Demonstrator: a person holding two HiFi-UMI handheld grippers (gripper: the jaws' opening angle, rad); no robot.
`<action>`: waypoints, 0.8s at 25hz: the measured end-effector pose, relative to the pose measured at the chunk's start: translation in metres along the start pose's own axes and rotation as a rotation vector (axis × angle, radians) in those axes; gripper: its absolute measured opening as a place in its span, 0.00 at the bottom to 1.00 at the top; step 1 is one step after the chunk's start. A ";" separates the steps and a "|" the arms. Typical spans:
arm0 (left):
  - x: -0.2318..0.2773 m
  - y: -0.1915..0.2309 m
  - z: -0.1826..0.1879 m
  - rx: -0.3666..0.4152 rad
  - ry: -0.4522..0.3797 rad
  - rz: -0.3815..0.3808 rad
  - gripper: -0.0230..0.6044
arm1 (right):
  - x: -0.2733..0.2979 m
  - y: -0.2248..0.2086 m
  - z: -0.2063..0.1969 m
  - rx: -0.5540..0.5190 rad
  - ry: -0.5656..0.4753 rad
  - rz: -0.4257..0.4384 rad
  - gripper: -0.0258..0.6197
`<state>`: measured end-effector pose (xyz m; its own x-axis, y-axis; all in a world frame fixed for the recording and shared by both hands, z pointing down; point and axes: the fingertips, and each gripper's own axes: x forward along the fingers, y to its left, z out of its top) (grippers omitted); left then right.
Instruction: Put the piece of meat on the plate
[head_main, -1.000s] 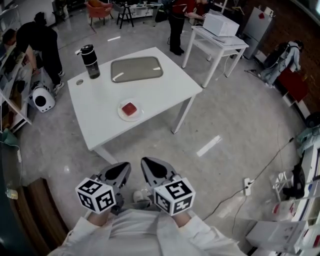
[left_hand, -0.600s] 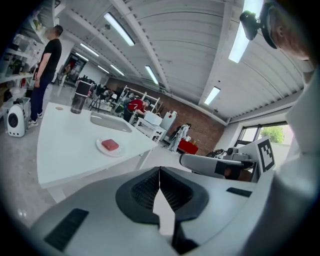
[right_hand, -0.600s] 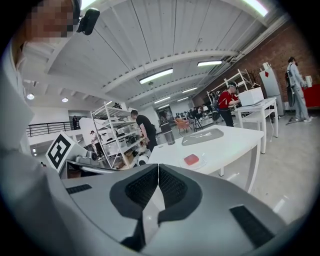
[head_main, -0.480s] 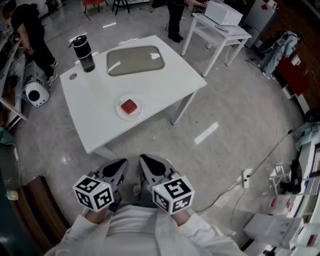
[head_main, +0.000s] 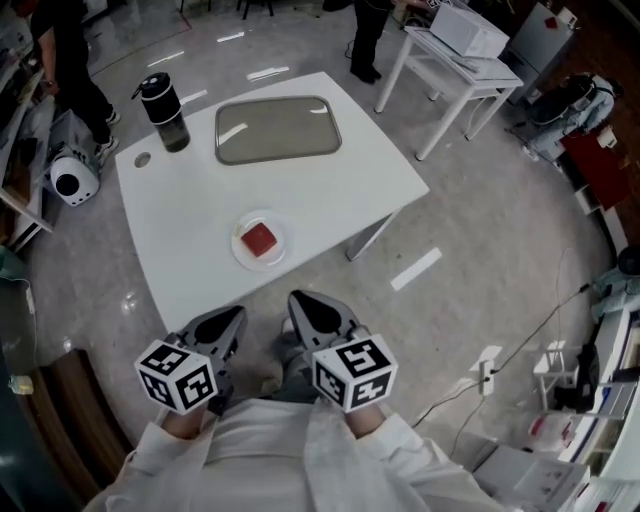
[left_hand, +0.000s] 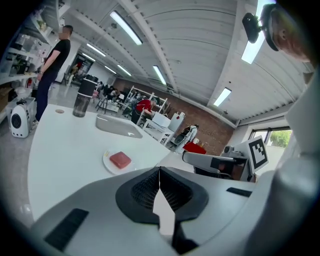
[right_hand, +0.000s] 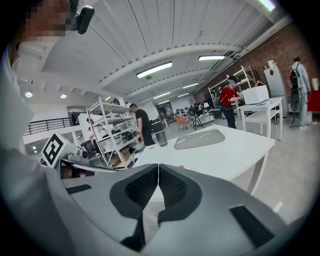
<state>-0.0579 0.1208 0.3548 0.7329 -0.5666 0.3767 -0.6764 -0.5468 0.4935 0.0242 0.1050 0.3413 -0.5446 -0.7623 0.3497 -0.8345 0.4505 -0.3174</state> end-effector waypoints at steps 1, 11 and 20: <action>0.007 0.004 0.006 0.005 0.000 0.007 0.05 | 0.007 -0.007 0.004 -0.002 0.009 0.005 0.06; 0.077 0.038 0.052 -0.022 -0.012 0.077 0.05 | 0.070 -0.062 0.039 -0.045 0.071 0.089 0.06; 0.111 0.058 0.064 -0.078 -0.023 0.150 0.05 | 0.096 -0.094 0.043 -0.049 0.133 0.161 0.06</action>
<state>-0.0199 -0.0134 0.3750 0.6218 -0.6526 0.4330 -0.7695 -0.4059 0.4931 0.0540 -0.0310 0.3670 -0.6746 -0.6123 0.4123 -0.7373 0.5857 -0.3365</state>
